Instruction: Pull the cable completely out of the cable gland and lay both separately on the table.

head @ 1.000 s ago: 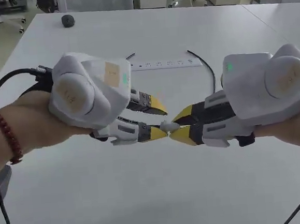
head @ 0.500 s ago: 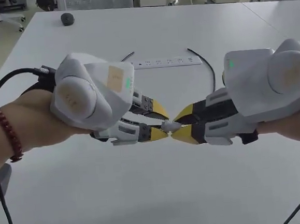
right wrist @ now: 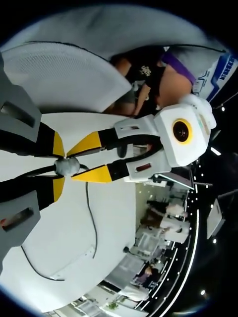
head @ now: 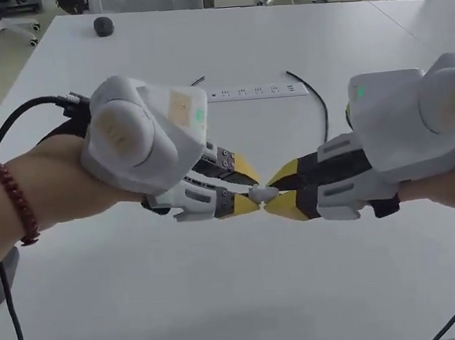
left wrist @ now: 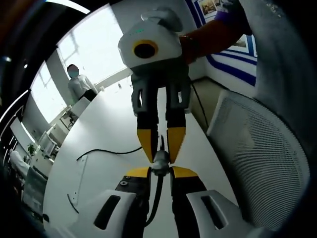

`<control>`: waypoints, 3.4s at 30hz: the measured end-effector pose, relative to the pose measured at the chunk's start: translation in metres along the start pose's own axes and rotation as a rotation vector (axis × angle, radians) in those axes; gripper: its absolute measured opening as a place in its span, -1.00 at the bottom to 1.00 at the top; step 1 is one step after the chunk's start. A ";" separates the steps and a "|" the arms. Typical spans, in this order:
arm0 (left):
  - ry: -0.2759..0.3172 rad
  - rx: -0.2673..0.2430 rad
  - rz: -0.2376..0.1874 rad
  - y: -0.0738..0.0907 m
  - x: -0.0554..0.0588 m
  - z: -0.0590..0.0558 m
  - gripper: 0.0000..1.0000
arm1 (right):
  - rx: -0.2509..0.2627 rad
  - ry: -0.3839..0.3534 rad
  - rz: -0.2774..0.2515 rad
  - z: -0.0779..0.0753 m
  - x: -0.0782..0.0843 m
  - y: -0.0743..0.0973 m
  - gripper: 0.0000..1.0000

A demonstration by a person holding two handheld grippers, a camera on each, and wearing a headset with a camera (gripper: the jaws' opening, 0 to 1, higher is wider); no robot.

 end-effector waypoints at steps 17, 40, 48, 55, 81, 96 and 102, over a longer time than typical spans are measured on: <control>0.235 0.053 -0.041 0.002 0.002 0.001 -0.70 | -0.016 0.032 -0.023 0.003 0.000 0.002 -0.83; 0.304 0.086 -0.071 0.005 -0.001 0.003 -0.70 | -0.055 0.051 -0.068 0.001 0.000 0.008 -0.84; 0.385 0.121 -0.085 0.008 0.000 0.004 -0.71 | -0.046 0.174 -0.058 0.005 -0.004 0.009 -0.86; 0.557 0.167 -0.097 0.011 0.002 0.007 -0.70 | -0.022 0.273 -0.066 0.009 -0.005 0.010 -0.86; 0.732 0.187 -0.092 0.011 0.005 0.007 -0.72 | -0.025 0.347 -0.104 0.007 -0.004 0.013 -0.86; 0.424 0.107 -0.137 0.012 -0.006 0.004 -0.68 | -0.015 0.278 -0.146 0.000 -0.003 0.022 -0.86; 0.394 0.099 -0.163 0.011 -0.014 0.006 -0.67 | -0.021 0.269 -0.145 0.001 -0.006 0.017 -0.86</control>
Point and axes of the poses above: the centre of the closed fingertips' face, and the gripper's own axes: y roughly backward along the fingers, z roughly to its left, x roughly out of its underside, the point moved 10 cm from there along y, roughly backward along the fingers, and after that the axes turned 3 degrees about z, right-handed, at the moved point
